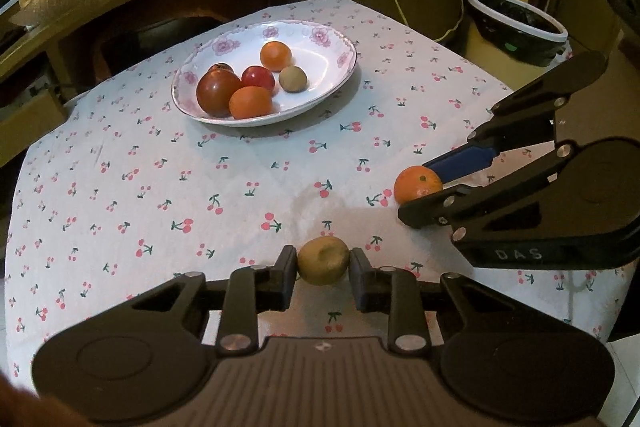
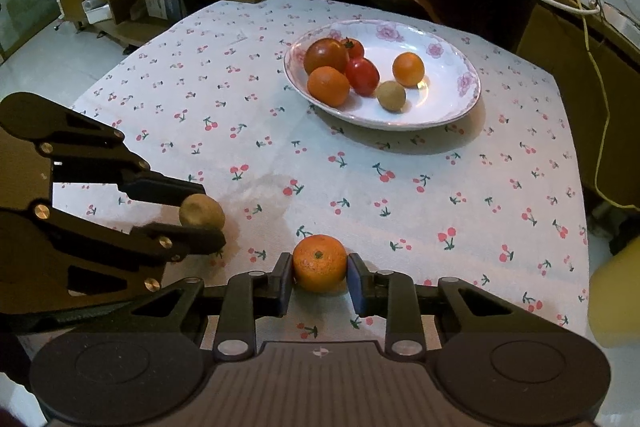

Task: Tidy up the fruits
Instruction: 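Carry the kiwi and orange up and over the plate with both tools, then lower both fruits into the plate and open the right then left tool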

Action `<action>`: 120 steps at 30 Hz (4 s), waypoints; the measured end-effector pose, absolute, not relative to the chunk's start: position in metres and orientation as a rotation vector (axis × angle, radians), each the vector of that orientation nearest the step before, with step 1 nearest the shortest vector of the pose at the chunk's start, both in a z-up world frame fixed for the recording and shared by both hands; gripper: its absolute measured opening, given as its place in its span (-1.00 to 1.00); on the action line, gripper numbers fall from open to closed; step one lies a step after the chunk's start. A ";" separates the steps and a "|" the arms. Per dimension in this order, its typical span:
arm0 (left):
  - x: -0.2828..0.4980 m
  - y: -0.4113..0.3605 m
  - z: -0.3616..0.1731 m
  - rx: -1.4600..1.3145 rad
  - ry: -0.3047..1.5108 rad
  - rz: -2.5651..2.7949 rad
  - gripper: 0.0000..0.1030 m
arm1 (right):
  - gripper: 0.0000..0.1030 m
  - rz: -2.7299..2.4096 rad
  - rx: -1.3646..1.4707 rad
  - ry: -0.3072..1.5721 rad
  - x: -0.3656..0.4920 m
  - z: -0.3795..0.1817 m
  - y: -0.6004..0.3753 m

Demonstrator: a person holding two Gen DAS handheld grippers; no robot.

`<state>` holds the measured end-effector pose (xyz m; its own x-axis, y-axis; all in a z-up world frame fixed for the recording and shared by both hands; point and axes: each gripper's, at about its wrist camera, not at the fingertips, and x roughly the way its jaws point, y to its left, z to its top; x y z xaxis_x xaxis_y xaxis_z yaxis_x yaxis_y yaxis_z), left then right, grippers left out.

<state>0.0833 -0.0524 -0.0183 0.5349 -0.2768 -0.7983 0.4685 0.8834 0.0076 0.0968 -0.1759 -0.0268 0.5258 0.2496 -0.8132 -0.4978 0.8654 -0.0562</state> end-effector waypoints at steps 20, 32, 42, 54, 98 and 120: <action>0.095 -0.055 -0.005 0.247 0.852 -0.420 -0.35 | -0.42 0.445 -0.285 0.878 0.100 -0.017 -0.173; 0.113 -0.053 0.015 0.242 0.786 -0.386 -0.35 | -0.42 0.424 -0.259 0.813 0.113 0.006 -0.173; 0.142 -0.055 0.031 0.254 0.733 -0.347 -0.35 | -0.41 0.388 -0.228 0.757 0.137 0.023 -0.174; 0.182 -0.066 0.035 0.273 0.703 -0.310 -0.37 | -0.39 0.337 -0.175 0.733 0.173 0.027 -0.182; 0.252 -0.078 -0.002 0.289 0.766 -0.274 -0.39 | -0.38 0.295 -0.121 0.806 0.247 -0.005 -0.191; 0.250 -0.081 -0.001 0.302 0.756 -0.271 -0.36 | -0.34 0.289 -0.119 0.810 0.247 -0.007 -0.193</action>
<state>0.2502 -0.0806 -0.0012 0.6966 -0.1316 -0.7053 0.3463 0.9226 0.1699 0.2471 -0.1930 -0.0066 0.6528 0.2091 -0.7281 -0.2994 0.9541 0.0055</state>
